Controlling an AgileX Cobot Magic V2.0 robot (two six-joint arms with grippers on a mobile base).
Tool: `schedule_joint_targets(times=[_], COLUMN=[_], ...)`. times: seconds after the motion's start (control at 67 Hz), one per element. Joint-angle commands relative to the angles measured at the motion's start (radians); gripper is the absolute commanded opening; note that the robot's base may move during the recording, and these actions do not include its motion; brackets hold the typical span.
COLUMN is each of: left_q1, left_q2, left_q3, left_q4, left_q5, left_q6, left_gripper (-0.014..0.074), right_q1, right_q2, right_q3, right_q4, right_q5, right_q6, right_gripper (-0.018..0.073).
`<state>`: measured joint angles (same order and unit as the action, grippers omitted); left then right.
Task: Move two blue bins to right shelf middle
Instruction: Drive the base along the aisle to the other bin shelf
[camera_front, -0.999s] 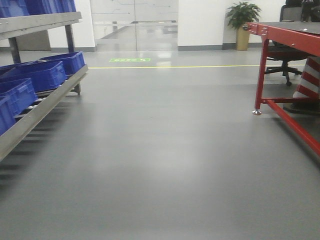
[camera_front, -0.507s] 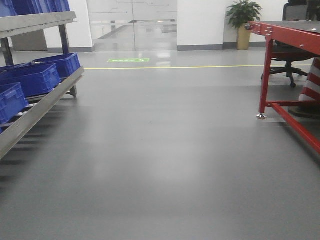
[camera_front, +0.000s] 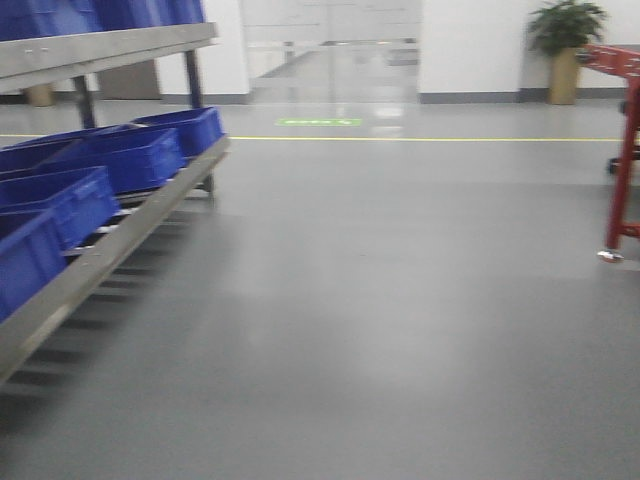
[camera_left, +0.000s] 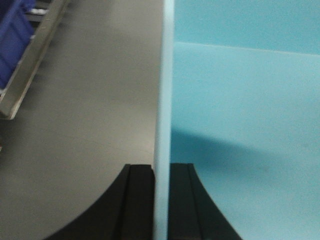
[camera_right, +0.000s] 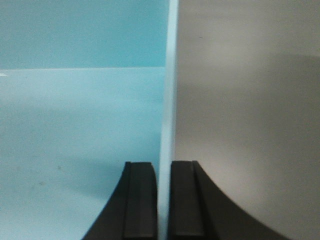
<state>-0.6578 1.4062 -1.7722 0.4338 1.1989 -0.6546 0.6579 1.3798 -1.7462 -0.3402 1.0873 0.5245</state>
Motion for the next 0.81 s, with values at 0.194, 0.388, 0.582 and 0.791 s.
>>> schedule_joint_targets(times=[0.194,0.388,0.582,0.791], left_q1=[-0.003,-0.003,-0.003,-0.003], left_q2=[-0.012,-0.012,-0.012,-0.012], left_q3=[-0.011,-0.011,-0.011,-0.011], left_q4=[0.006,0.006,0.006,0.006], left_q5=[-0.044,-0.044,-0.044,-0.045], left_q6=[-0.003,-0.003,-0.003,-0.003], left_gripper=[-0.0111,-0.0111,-0.0111,-0.0111], right_q1=[0.004,0.004,0.004,0.004], right_q2=[-0.014,-0.014,-0.014,-0.014], right_q3=[-0.01,-0.01,-0.01,-0.01], right_q4=[0.014,0.014,0.014,0.014], right_q5=[-0.04,-0.04,-0.04,-0.04], right_q6=[-0.003,-0.003,-0.003,-0.003], right_gripper=[-0.0167,-0.0167,-0.0167,-0.0167])
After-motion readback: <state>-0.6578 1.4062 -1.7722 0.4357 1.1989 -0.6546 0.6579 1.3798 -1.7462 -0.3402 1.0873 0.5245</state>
